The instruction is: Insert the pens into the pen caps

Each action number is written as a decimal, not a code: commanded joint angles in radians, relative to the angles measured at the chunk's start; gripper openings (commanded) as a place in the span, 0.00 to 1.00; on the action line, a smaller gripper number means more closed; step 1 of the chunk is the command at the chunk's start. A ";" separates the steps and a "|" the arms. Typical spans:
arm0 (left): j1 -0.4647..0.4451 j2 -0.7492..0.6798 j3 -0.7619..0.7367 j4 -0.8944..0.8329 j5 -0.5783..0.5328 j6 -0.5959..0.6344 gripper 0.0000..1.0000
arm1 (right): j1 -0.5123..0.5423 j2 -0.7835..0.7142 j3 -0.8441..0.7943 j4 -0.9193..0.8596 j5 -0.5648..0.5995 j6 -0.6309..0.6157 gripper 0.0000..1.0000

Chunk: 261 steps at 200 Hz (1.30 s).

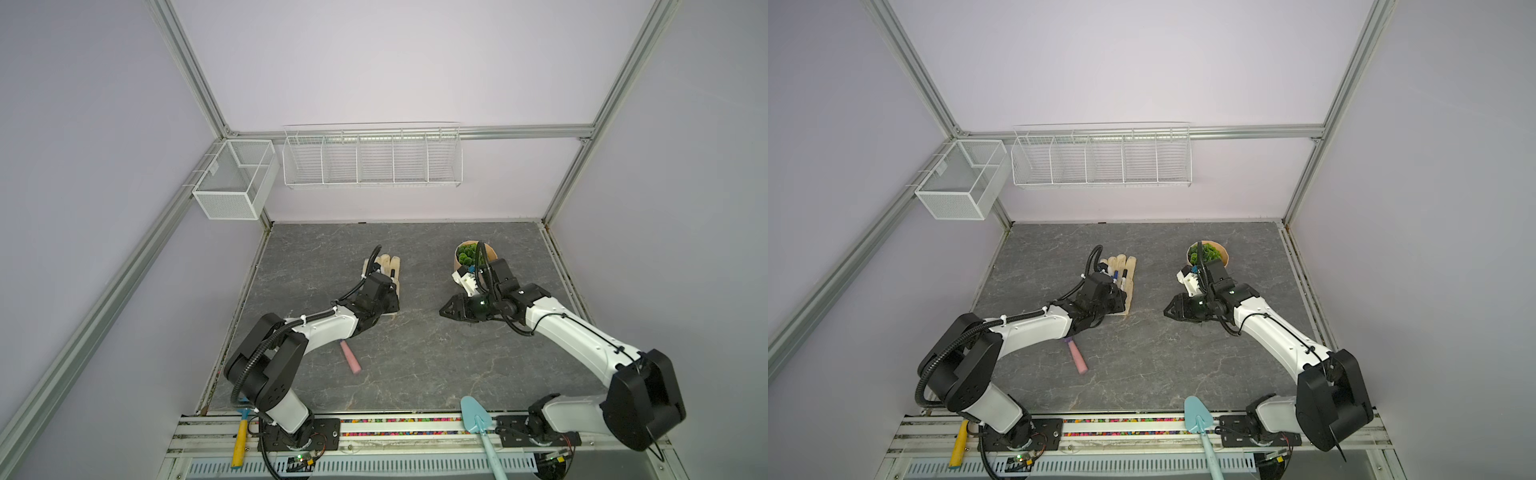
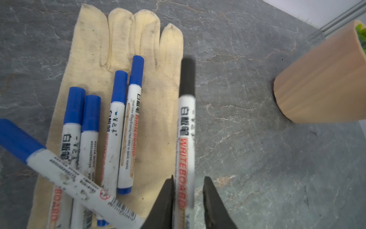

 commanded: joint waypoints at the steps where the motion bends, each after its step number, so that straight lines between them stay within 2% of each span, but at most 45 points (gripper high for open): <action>1: 0.007 0.024 0.067 -0.084 -0.036 -0.018 0.35 | -0.009 -0.013 -0.015 -0.017 0.006 -0.026 0.41; 10: 0.008 0.030 0.078 -0.100 -0.042 -0.018 0.38 | -0.011 -0.014 -0.016 -0.020 0.006 -0.027 0.41; 64: 0.009 0.010 0.081 -0.105 -0.035 -0.013 0.39 | -0.016 -0.012 -0.013 -0.027 0.000 -0.031 0.41; 91: 0.009 -0.080 0.026 -0.070 -0.043 -0.020 0.39 | -0.028 -0.023 -0.011 -0.041 0.059 -0.021 0.41; 111: 0.009 -0.218 -0.068 -0.041 -0.114 -0.025 0.40 | -0.056 -0.069 -0.021 -0.067 0.251 -0.001 0.41; 127: 0.009 -0.352 -0.142 -0.067 -0.228 -0.013 0.41 | -0.073 -0.143 -0.039 -0.089 0.503 -0.005 0.41; 145: 0.013 -0.511 -0.200 -0.165 -0.418 0.006 0.45 | -0.079 -0.257 -0.109 -0.038 0.815 -0.036 0.42; 155: 0.032 -0.600 -0.219 -0.243 -0.502 0.026 0.48 | -0.079 -0.316 -0.154 0.019 0.962 -0.057 0.45; 170: 0.101 -0.708 -0.237 -0.346 -0.558 0.053 0.50 | -0.084 -0.384 -0.230 0.135 1.141 -0.085 0.51; 187: 0.211 -0.789 -0.260 -0.417 -0.622 0.082 0.51 | -0.086 -0.427 -0.350 0.362 1.319 -0.132 0.52; 194: 0.250 -0.810 -0.272 -0.424 -0.642 0.097 0.52 | -0.086 -0.427 -0.401 0.472 1.394 -0.160 0.58; 202: 0.285 -0.824 -0.288 -0.416 -0.666 0.116 0.56 | -0.092 -0.408 -0.444 0.588 1.456 -0.197 0.87; 204: 0.291 -0.825 -0.292 -0.410 -0.670 0.120 0.59 | -0.093 -0.401 -0.449 0.610 1.463 -0.205 0.99; 205: 0.295 -0.825 -0.294 -0.407 -0.673 0.123 0.61 | -0.094 -0.395 -0.452 0.618 1.467 -0.210 0.94; 208: 0.307 -0.827 -0.299 -0.399 -0.678 0.126 0.68 | -0.098 -0.385 -0.453 0.632 1.474 -0.217 0.90; 210: 0.315 -0.827 -0.301 -0.395 -0.681 0.125 0.74 | -0.100 -0.371 -0.453 0.641 1.480 -0.222 0.89; 214: 0.330 -0.824 -0.307 -0.387 -0.687 0.120 0.94 | -0.107 -0.346 -0.446 0.651 1.495 -0.224 0.88; 216: 0.337 -0.822 -0.309 -0.382 -0.687 0.117 0.99 | -0.109 -0.328 -0.441 0.651 1.503 -0.223 0.89; 240: 0.398 -0.731 -0.340 -0.287 -0.716 0.073 0.99 | -0.138 -0.093 -0.372 0.702 1.582 -0.211 0.89; 261: 0.411 -0.617 -0.288 -0.275 -0.831 0.064 0.99 | -0.148 0.070 -0.366 0.855 1.587 -0.264 0.89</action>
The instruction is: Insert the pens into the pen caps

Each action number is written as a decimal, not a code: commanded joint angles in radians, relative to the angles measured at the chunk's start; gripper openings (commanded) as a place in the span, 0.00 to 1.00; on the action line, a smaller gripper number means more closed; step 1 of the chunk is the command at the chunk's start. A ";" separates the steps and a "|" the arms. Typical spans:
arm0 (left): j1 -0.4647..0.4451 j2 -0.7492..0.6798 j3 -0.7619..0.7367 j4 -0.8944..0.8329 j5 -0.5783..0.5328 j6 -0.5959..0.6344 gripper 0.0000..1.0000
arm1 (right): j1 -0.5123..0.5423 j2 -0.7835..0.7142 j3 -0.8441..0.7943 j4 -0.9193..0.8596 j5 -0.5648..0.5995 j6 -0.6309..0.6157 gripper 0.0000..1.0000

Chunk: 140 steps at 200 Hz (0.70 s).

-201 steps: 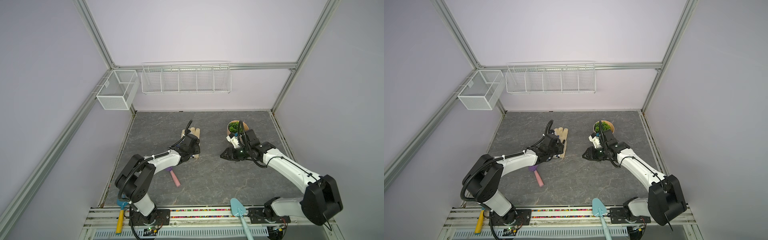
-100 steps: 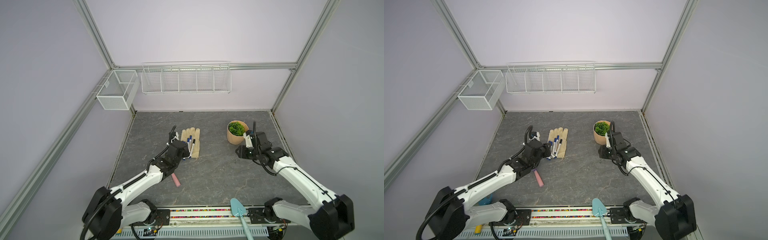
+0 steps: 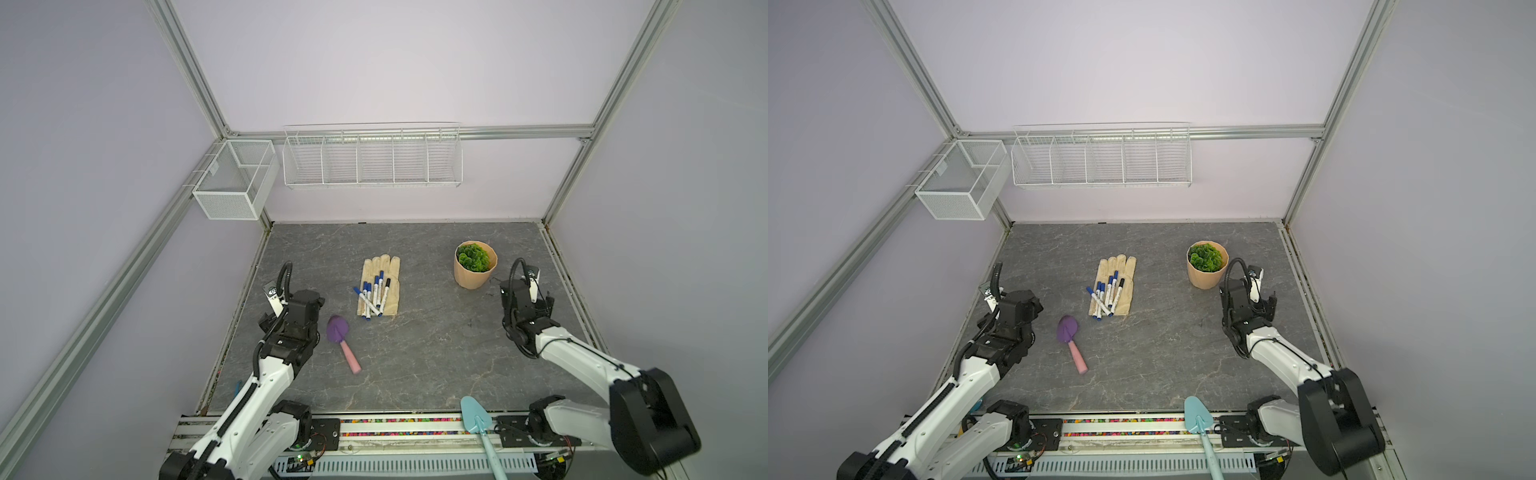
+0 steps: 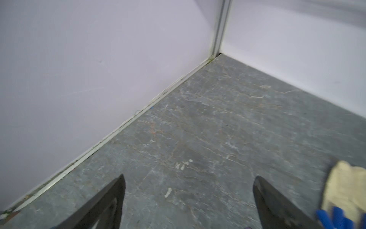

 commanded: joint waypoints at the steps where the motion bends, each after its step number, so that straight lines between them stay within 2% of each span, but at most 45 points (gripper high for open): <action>1: 0.013 0.094 0.034 0.040 -0.150 -0.013 0.99 | -0.010 0.140 0.010 0.255 0.109 -0.081 0.89; 10: 0.013 0.136 0.047 0.073 -0.185 0.029 0.99 | -0.010 0.187 -0.009 0.334 0.081 -0.108 0.89; 13: 0.013 0.149 0.053 0.079 -0.191 0.039 0.99 | -0.011 0.209 -0.014 0.391 0.079 -0.157 0.89; 19: 0.014 0.171 0.059 0.094 -0.215 0.056 0.99 | 0.000 0.217 -0.001 0.374 0.067 -0.179 0.89; 24: 0.014 0.190 0.061 0.107 -0.230 0.068 0.99 | 0.008 0.216 0.012 0.338 0.025 -0.178 0.89; 33: 0.014 0.224 0.054 0.134 -0.252 0.074 0.99 | 0.011 0.219 -0.010 0.411 -0.074 -0.256 0.89; 51: 0.014 0.281 0.025 0.197 -0.252 0.045 0.99 | 0.010 0.197 -0.028 0.414 -0.225 -0.290 0.89; 69: 0.014 0.322 -0.030 0.336 -0.240 0.106 0.99 | 0.007 0.169 -0.061 0.447 -0.273 -0.306 0.89; 77: 0.016 0.323 -0.022 0.342 -0.222 0.120 0.99 | 0.003 0.156 -0.081 0.479 -0.268 -0.327 0.89; 92: 0.017 0.338 -0.050 0.478 -0.197 0.202 0.99 | -0.009 0.143 -0.111 0.536 -0.243 -0.347 0.89; 109: 0.019 0.375 -0.065 0.619 -0.165 0.287 0.99 | -0.028 0.144 -0.132 0.591 -0.308 -0.389 0.89; 121: 0.021 0.405 -0.083 0.751 -0.140 0.350 0.99 | -0.039 0.158 -0.160 0.673 -0.358 -0.442 0.89; 131: 0.021 0.434 -0.103 0.869 -0.116 0.395 0.99 | -0.078 0.205 -0.218 0.853 -0.446 -0.461 0.89; 140: 0.022 0.456 -0.120 0.965 -0.086 0.431 0.99 | -0.109 0.218 -0.244 0.915 -0.418 -0.403 0.89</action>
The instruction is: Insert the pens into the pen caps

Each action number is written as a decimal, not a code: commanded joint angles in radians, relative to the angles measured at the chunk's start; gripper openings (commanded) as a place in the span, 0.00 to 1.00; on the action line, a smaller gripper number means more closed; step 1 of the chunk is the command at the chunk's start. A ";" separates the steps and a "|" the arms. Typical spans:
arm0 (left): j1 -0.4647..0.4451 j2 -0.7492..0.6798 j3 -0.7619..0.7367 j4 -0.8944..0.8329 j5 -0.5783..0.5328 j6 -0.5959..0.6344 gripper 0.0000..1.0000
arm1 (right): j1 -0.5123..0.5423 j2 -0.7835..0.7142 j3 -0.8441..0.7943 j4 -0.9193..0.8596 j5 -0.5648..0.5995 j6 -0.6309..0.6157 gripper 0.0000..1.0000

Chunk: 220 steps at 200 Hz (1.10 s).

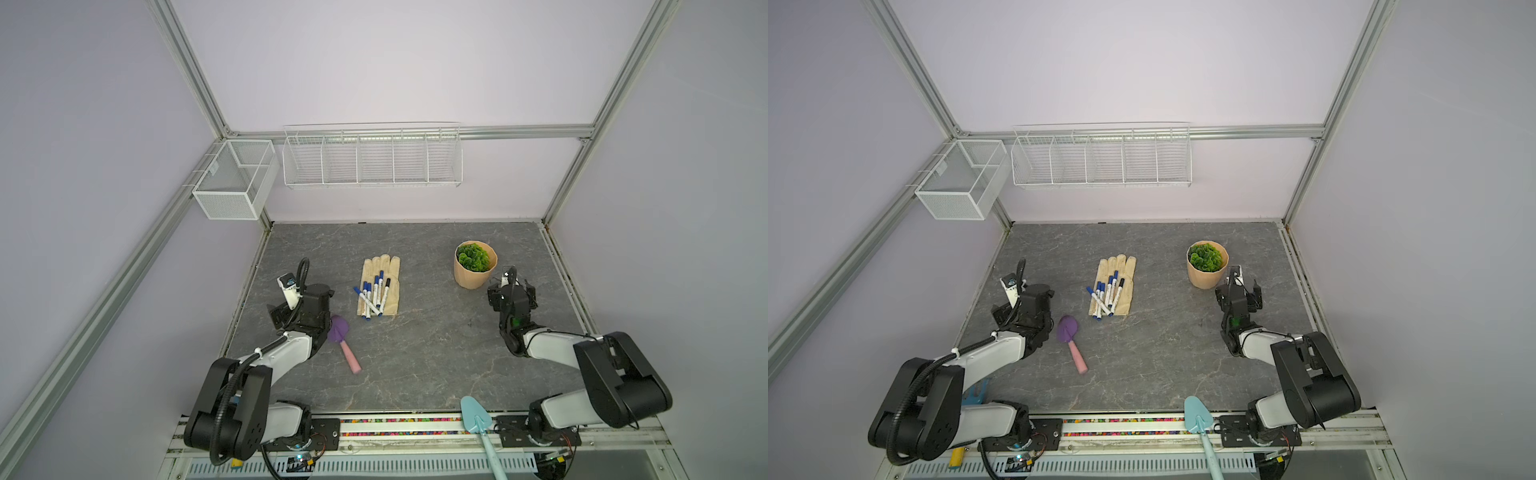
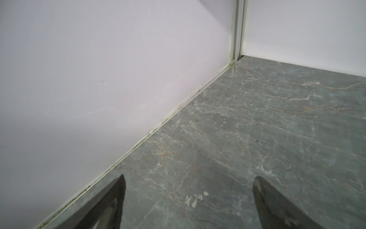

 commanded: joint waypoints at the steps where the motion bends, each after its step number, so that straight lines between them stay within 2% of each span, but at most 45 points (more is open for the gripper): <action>1: 0.008 0.054 -0.041 0.353 0.076 0.161 0.99 | -0.078 0.046 -0.080 0.284 -0.088 -0.020 0.89; 5: 0.010 0.064 -0.047 0.385 0.099 0.184 0.99 | -0.117 0.029 -0.088 0.263 -0.133 0.013 0.89; 14: 0.012 0.084 -0.047 0.419 0.115 0.214 0.99 | -0.204 -0.002 -0.093 0.184 -0.326 0.082 0.89; 22: 0.013 0.086 -0.045 0.417 0.136 0.227 0.99 | -0.252 0.067 -0.090 0.261 -0.449 0.085 0.89; 30: 0.013 0.087 -0.057 0.456 0.167 0.249 0.99 | -0.262 0.116 -0.069 0.298 -0.515 0.065 0.89; 40: 0.023 0.110 -0.101 0.546 0.246 0.259 0.99 | -0.270 0.045 0.000 0.038 -0.554 0.068 0.89; 47: 0.047 0.169 -0.147 0.725 0.311 0.285 0.99 | -0.283 0.078 -0.015 0.128 -0.583 0.075 0.88; 54: 0.061 0.214 -0.166 0.817 0.333 0.311 0.99 | -0.286 0.095 -0.035 0.195 -0.583 0.074 0.88; 65: 0.072 0.143 -0.143 0.635 0.359 0.249 0.99 | -0.283 0.057 -0.011 0.084 -0.573 0.075 0.88; 75: 0.105 0.116 -0.121 0.537 0.449 0.221 0.99 | -0.278 0.076 -0.027 0.149 -0.564 0.073 0.88; 82: 0.132 0.171 -0.126 0.614 0.505 0.226 0.99 | -0.277 0.074 -0.028 0.146 -0.559 0.072 0.88; 90: 0.139 0.264 -0.130 0.767 0.483 0.263 0.99 | -0.276 0.059 -0.017 0.099 -0.560 0.074 0.88; 96: 0.133 0.232 -0.096 0.611 0.480 0.234 0.99 | -0.276 0.068 -0.020 0.119 -0.560 0.074 0.88; 101: 0.147 0.181 -0.052 0.442 0.515 0.193 0.99 | -0.278 0.074 -0.022 0.137 -0.561 0.075 0.88; 104: 0.164 0.168 -0.036 0.400 0.543 0.180 0.99 | -0.277 0.074 -0.023 0.138 -0.561 0.075 0.88; 117: 0.189 0.232 -0.086 0.628 0.568 0.210 0.99 | -0.279 0.063 -0.015 0.102 -0.565 0.076 0.88; 135: 0.195 0.178 -0.046 0.447 0.571 0.167 0.99 | -0.281 0.067 -0.018 0.116 -0.569 0.077 0.88; 163: 0.197 0.218 -0.082 0.585 0.578 0.191 0.99 | -0.284 0.067 -0.016 0.111 -0.574 0.079 0.88; 220: 0.202 0.213 -0.079 0.568 0.584 0.183 0.99 | -0.290 0.070 -0.011 0.103 -0.589 0.079 0.88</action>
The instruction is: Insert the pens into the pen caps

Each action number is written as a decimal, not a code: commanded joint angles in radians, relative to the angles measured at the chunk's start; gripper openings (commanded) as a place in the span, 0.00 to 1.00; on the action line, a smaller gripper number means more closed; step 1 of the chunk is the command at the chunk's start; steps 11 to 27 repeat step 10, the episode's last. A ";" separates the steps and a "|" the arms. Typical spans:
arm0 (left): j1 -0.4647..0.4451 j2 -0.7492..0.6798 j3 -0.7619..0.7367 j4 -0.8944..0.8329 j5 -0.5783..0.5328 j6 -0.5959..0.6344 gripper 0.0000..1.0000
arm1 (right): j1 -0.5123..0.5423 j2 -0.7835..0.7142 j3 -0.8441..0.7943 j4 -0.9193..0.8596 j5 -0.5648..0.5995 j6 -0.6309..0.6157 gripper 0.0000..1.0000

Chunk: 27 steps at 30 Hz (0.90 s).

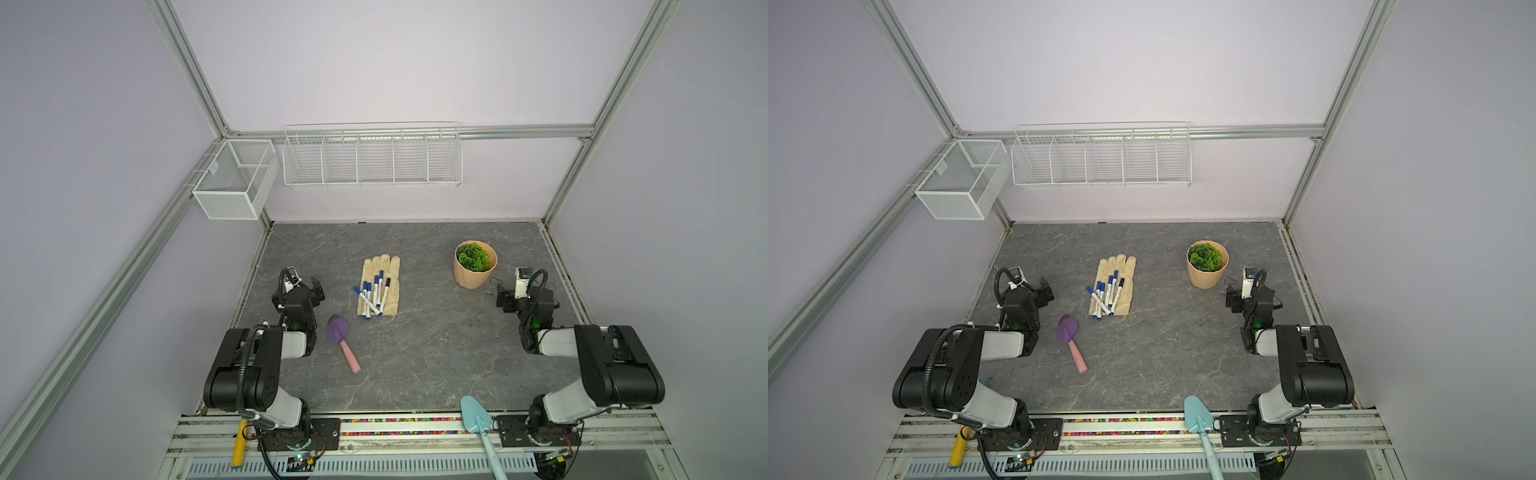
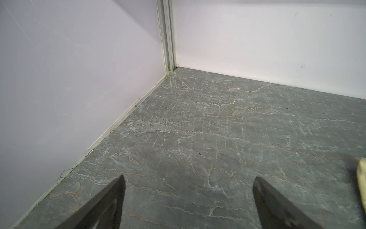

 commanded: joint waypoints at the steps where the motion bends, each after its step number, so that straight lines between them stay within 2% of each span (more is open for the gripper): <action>1: 0.006 0.006 -0.002 0.032 0.015 -0.005 0.99 | -0.012 -0.007 0.017 -0.006 -0.022 0.004 0.88; 10: 0.006 0.007 -0.003 0.035 0.013 -0.003 0.99 | -0.028 -0.011 0.013 0.000 -0.060 0.011 0.88; 27: 0.006 0.007 -0.003 0.035 0.013 -0.003 0.99 | -0.028 -0.011 0.013 0.000 -0.060 0.011 0.88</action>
